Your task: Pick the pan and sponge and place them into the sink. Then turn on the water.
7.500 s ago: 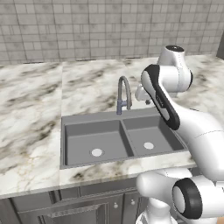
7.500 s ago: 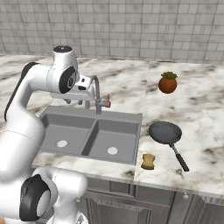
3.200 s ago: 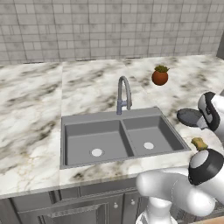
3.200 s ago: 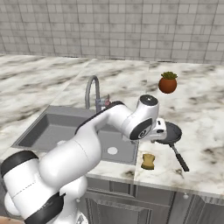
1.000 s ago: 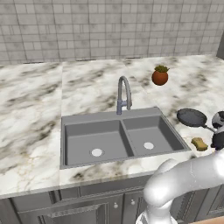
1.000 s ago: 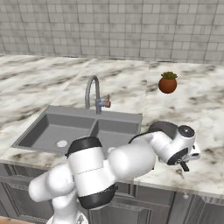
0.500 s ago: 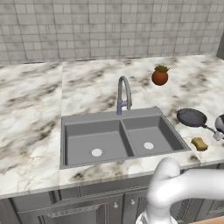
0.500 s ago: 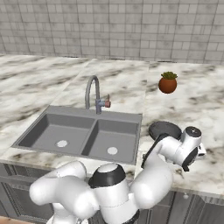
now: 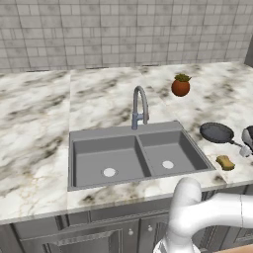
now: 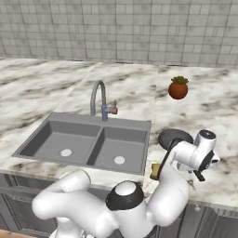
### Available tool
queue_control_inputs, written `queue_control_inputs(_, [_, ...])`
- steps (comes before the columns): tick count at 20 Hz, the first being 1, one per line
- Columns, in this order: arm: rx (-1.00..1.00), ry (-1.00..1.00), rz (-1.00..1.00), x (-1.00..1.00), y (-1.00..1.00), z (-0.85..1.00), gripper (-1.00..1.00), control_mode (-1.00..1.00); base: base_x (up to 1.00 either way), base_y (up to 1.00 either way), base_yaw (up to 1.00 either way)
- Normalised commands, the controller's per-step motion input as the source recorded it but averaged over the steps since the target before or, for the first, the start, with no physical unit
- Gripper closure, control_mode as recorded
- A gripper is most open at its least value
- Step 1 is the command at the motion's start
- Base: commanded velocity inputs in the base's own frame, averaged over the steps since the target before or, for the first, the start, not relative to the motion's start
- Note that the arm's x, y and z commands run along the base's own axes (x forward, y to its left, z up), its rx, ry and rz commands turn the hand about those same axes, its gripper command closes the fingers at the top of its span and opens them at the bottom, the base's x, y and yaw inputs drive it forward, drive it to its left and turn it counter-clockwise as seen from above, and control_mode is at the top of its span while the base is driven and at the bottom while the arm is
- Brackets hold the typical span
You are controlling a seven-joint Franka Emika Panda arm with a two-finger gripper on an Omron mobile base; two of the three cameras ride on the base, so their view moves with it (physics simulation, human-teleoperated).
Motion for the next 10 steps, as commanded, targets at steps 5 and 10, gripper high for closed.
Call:
queue_control_inputs(5, [0.0,0.0,0.03,-0.14,0.08,0.24,1.0,-1.0,0.0,0.0,0.0])
queue_control_inputs(10, [0.0,0.0,0.06,-0.21,0.42,0.28,1.0,-1.0,0.0,0.0,0.0])
